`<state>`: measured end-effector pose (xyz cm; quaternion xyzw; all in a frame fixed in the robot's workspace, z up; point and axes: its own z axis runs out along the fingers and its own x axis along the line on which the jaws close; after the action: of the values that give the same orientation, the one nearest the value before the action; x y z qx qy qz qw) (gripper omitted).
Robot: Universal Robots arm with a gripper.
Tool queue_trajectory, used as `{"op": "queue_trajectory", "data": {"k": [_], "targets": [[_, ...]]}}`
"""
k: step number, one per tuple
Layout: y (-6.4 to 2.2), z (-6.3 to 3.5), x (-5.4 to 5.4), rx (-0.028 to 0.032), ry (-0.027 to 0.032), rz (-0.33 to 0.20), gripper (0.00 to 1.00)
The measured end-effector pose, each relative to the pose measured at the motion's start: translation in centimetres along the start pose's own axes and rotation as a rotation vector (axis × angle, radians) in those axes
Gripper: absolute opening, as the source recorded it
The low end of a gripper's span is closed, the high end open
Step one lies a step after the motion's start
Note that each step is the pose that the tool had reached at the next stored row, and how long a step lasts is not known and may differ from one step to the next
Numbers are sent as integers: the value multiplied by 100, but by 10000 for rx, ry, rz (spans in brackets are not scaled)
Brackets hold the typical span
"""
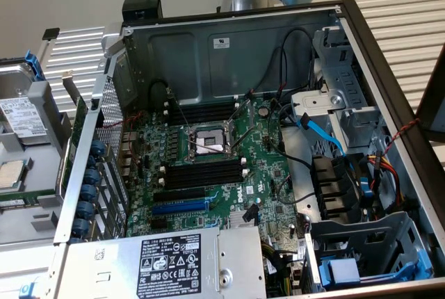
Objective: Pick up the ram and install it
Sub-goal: 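Pick up the ram and move it above insertion slot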
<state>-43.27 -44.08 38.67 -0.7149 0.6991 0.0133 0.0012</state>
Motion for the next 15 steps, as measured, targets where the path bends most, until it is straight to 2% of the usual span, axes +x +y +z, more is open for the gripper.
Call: {"op": "queue_trajectory", "data": {"k": [4,8,15], "targets": [[-74,-109,-1,0,0,0,13],[-109,-149,0,2,-1,0,13],[-399,-307,3,0,0,0,13]]}}
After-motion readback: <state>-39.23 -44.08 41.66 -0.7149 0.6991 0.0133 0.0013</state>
